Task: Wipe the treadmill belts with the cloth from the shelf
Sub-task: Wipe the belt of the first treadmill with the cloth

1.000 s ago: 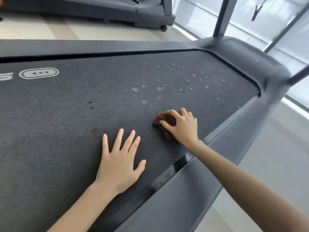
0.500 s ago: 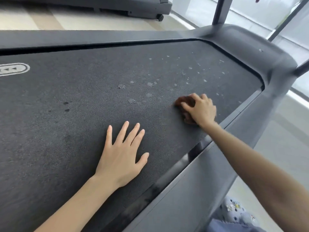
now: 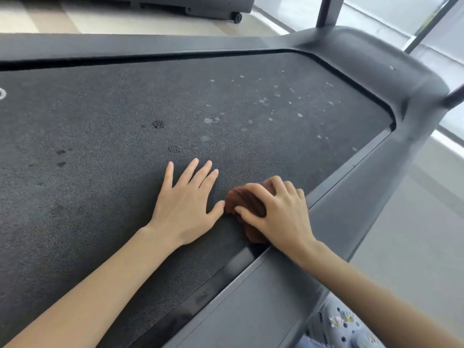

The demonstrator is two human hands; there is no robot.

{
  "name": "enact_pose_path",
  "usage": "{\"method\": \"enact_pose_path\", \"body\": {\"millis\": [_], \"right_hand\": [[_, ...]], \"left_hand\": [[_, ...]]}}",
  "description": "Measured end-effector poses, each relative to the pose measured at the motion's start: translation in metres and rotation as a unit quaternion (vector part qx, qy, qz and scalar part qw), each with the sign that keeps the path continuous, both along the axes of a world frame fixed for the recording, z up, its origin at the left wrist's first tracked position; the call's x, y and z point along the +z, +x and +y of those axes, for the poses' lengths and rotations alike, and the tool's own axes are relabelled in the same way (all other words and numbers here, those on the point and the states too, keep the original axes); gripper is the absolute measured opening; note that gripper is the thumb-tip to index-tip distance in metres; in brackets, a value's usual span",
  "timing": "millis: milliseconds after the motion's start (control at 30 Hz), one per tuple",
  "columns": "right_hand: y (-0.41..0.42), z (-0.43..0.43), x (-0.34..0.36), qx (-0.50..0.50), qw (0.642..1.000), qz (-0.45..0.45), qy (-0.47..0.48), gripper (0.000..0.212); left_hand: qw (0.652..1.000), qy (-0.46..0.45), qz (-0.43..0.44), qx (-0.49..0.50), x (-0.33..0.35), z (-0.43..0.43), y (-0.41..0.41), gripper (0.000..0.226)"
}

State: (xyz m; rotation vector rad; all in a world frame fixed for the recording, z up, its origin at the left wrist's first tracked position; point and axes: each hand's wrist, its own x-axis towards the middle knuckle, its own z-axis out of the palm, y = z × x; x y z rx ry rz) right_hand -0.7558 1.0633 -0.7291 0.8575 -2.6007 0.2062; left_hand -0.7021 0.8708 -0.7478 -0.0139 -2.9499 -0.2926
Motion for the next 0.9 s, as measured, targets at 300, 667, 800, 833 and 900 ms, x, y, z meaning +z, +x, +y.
{"method": "enact_pose_path", "body": {"millis": [300, 667, 800, 833, 900], "right_hand": [[-0.111, -0.055, -0.005, 0.044, 0.998, 0.005, -0.046, 0.042], [-0.194, -0.102, -0.005, 0.177, 0.982, 0.004, -0.063, 0.043], [-0.165, -0.046, -0.001, 0.236, 0.97, -0.013, -0.061, 0.04], [-0.155, -0.026, -0.001, 0.253, 0.966, -0.017, -0.057, 0.038], [-0.139, 0.012, -0.001, 0.286, 0.957, -0.023, -0.047, 0.035]], "left_hand": [[0.999, 0.001, 0.016, 0.036, -0.008, 0.003, 0.001, 0.07], [0.995, 0.022, 0.006, 0.094, 0.003, 0.011, 0.003, 0.057], [0.995, 0.011, -0.015, 0.097, 0.007, 0.014, 0.004, 0.055], [0.995, 0.007, -0.019, 0.1, 0.007, 0.014, 0.004, 0.055], [0.994, 0.0, -0.023, 0.107, 0.007, 0.016, 0.003, 0.056]]}}
